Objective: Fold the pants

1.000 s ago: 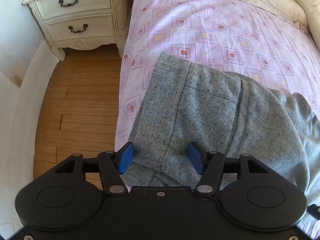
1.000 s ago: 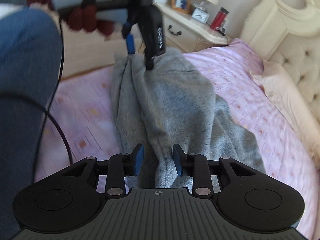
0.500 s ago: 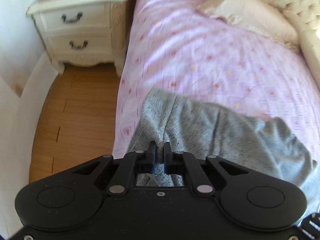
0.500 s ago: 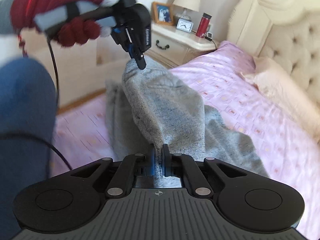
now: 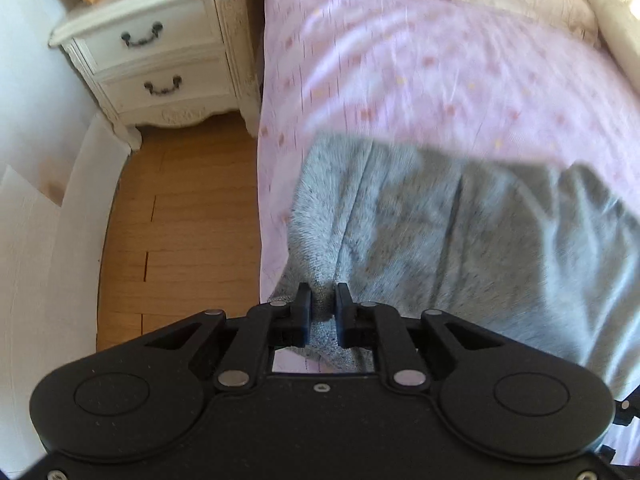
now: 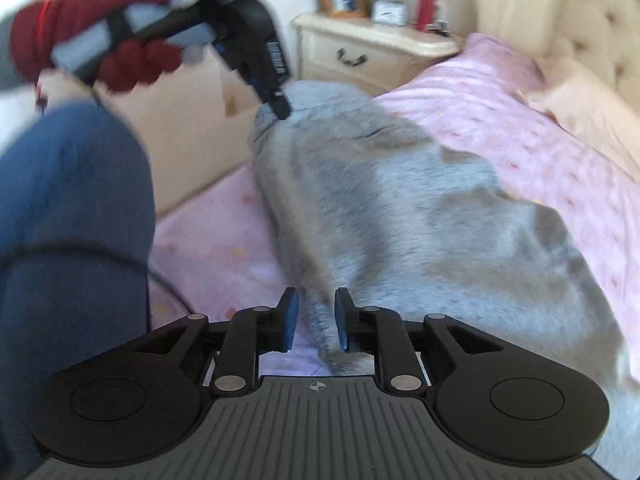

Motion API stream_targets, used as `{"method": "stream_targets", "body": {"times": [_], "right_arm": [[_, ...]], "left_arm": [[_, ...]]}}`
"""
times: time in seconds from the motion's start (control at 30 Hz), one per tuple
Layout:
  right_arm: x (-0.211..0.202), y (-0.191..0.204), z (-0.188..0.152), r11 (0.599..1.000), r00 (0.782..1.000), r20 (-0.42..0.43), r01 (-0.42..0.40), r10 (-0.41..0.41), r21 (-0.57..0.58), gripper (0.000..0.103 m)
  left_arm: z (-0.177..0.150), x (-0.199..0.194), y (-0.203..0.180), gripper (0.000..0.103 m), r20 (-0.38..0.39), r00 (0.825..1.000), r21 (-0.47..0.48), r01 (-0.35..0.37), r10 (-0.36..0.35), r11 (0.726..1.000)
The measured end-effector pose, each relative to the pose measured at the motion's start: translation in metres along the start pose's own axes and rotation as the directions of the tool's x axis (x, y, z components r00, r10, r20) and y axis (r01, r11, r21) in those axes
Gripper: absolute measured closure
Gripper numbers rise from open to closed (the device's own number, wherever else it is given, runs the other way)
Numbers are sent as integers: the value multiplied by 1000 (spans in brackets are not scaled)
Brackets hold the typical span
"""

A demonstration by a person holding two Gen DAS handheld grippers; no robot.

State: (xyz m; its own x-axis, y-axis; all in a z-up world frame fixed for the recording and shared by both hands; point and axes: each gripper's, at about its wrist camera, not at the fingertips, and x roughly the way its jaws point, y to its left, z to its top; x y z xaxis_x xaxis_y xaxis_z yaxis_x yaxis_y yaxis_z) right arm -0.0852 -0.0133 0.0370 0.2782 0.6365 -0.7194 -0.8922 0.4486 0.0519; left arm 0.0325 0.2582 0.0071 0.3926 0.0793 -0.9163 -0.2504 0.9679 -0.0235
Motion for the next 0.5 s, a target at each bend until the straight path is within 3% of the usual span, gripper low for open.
{"method": "stream_targets", "body": {"times": [0.1,0.17,0.5], "right_arm": [[-12,-18,-4,995,997,52,60,-65,82,83],[-12,-32,-6,984,991,51,114,-121,136,82],[-16,-94,-21,891,958,34,251,-284,377,82]], "left_arm": [[9,-23,-9,85,93,995,9,-27,26,1000],[18,-29,-23,84,129,992,20,0,-3,1000],[32,-4,-110,84,121,981,27,148,-150,989]]}}
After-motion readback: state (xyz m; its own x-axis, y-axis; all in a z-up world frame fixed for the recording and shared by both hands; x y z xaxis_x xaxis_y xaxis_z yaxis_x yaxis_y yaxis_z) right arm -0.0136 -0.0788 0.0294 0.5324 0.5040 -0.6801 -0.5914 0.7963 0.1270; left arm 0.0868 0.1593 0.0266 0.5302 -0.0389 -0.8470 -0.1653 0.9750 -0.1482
